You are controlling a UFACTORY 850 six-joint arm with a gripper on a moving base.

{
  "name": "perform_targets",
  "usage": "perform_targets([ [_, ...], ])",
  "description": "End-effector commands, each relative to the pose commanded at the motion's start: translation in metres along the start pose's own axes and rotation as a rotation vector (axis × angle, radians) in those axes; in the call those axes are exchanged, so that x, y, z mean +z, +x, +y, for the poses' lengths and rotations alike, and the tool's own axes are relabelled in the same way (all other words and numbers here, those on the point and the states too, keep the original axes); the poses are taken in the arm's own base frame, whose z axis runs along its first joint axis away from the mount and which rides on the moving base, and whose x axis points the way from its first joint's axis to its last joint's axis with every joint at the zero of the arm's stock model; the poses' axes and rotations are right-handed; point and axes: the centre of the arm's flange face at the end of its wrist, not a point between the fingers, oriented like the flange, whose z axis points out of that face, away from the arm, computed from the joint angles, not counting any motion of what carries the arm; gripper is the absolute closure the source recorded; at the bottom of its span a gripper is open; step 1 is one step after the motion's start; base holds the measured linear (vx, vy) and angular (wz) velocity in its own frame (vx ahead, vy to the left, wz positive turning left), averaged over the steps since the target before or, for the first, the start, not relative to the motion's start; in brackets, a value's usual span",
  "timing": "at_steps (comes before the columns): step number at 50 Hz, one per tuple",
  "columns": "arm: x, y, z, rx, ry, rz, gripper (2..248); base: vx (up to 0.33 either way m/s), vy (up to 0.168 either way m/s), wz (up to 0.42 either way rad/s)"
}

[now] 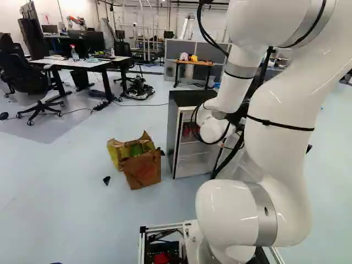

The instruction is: Grab a drink from the fridge

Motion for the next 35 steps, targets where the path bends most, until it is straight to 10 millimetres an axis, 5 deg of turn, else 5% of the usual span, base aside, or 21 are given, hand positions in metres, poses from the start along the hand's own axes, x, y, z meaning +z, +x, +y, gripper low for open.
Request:
perform_targets([
  [35, 0.002, -0.026, -0.026, -0.135, 0.315, -0.206, 3, 0.0, 0.0, 0.0],
])
